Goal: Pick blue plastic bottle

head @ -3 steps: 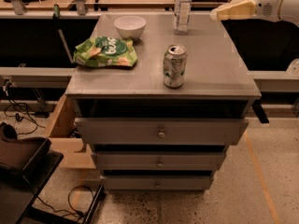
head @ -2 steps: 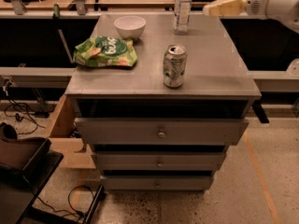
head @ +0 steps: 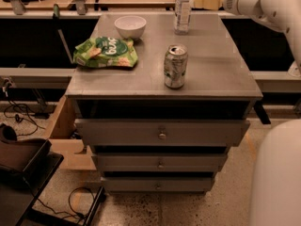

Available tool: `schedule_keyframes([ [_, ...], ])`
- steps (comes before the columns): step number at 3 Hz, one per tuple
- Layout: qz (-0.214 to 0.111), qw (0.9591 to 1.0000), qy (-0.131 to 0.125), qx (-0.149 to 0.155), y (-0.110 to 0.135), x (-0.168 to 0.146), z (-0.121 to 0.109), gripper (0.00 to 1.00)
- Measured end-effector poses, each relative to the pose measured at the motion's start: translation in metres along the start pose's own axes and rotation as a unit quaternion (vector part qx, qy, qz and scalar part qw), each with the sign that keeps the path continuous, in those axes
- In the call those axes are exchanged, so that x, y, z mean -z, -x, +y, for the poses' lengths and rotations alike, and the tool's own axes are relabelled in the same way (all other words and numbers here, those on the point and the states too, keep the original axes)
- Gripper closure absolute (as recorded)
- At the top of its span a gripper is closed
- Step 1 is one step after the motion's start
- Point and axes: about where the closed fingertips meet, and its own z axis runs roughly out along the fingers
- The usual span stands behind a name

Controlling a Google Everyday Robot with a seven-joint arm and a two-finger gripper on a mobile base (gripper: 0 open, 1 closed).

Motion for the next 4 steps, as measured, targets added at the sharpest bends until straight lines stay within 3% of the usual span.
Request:
schedule_keyframes([
  [2, 0.008, 0.9984, -0.028, -0.048, -0.03, -0.064, -0.016, 0.0],
  [4, -0.01, 0.9967, -0.027, -0.075, -0.04, -0.105, -0.003, 0.0],
])
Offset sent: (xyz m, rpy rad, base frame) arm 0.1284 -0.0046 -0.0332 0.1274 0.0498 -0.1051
